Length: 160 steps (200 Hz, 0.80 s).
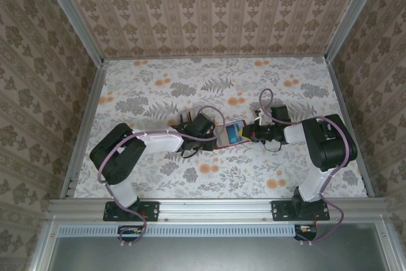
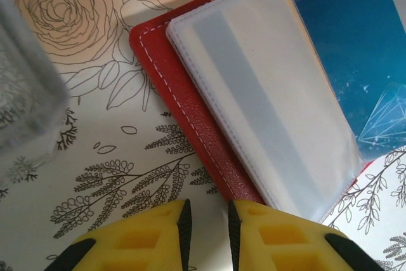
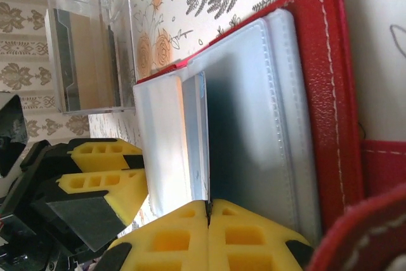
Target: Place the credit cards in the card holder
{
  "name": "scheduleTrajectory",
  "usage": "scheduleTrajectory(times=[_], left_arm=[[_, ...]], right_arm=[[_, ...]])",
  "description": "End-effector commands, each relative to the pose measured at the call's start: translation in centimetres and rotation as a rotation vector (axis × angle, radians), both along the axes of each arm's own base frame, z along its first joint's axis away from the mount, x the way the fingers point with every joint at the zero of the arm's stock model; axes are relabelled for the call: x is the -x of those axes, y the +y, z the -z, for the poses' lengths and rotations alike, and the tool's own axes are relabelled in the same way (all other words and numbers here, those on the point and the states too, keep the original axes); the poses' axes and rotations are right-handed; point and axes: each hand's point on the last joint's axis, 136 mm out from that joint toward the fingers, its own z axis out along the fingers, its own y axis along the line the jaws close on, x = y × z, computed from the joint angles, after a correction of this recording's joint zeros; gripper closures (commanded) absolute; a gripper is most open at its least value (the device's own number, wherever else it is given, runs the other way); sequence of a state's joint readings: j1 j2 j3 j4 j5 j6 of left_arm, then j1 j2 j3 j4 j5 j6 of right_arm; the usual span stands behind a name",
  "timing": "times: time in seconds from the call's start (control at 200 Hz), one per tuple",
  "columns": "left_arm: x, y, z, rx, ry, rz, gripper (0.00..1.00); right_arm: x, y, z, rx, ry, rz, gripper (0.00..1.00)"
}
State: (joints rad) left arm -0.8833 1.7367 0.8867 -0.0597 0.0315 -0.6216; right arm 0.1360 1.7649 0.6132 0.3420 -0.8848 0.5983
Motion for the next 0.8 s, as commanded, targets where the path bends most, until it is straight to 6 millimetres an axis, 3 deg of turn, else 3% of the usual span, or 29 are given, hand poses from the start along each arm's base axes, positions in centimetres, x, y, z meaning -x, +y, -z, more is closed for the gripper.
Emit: scheduleTrajectory(times=[0.0, 0.555, 0.795], left_arm=[[-0.5, 0.4, 0.7, -0.045, -0.004, -0.036, 0.76], [-0.3, 1.4, 1.5, -0.082, 0.015, -0.051, 0.81], [-0.3, 1.4, 1.4, -0.076, 0.016, -0.047, 0.82]], right_arm=[[-0.1, 0.6, -0.2, -0.013, -0.008, -0.028, 1.00], [0.3, 1.6, 1.1, 0.018, 0.022, -0.058, 1.00], [-0.5, 2.1, 1.1, 0.018, 0.029, -0.054, 1.00]])
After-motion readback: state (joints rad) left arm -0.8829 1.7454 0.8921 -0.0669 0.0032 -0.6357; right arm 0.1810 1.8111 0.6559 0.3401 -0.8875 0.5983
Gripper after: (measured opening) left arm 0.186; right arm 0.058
